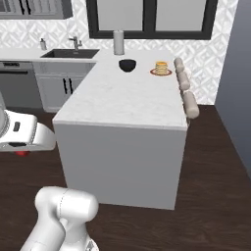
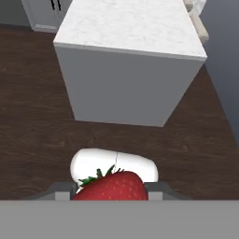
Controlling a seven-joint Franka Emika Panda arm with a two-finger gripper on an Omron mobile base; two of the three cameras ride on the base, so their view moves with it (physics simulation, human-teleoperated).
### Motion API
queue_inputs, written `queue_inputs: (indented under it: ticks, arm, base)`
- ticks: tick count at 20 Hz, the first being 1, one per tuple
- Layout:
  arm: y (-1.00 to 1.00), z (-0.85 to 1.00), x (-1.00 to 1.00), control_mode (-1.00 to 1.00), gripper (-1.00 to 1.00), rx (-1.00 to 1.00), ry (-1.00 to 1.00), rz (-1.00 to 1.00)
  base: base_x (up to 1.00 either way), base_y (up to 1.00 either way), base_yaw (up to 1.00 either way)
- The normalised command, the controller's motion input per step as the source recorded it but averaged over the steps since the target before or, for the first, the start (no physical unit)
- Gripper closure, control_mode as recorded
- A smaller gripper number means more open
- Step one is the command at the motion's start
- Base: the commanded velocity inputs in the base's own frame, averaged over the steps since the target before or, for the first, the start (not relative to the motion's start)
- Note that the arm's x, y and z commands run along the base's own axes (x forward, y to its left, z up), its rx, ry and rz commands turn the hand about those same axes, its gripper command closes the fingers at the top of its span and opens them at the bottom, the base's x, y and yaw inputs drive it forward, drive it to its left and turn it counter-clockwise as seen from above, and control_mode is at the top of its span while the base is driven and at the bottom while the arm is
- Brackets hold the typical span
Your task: Take the strawberry from the fridge and place it on top of the pancake, located on the dining counter.
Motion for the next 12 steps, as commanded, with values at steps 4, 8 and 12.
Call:
queue_inputs:
  ticks: [4, 8, 12]
  arm:
    - [0.0, 0.0, 0.0, 1.0, 1.0, 0.0, 0.0, 0.0]
    - [0.0, 0.0, 0.0, 1.0, 1.0, 0.0, 0.0, 0.0]
    - [0.0, 0.0, 0.0, 1.0, 1.0, 0.0, 0.0, 0.0]
  base:
    - [0.28, -1.0, 0.04]
    - [0.43, -1.0, 0.06]
    - [0.73, -1.0, 0.2]
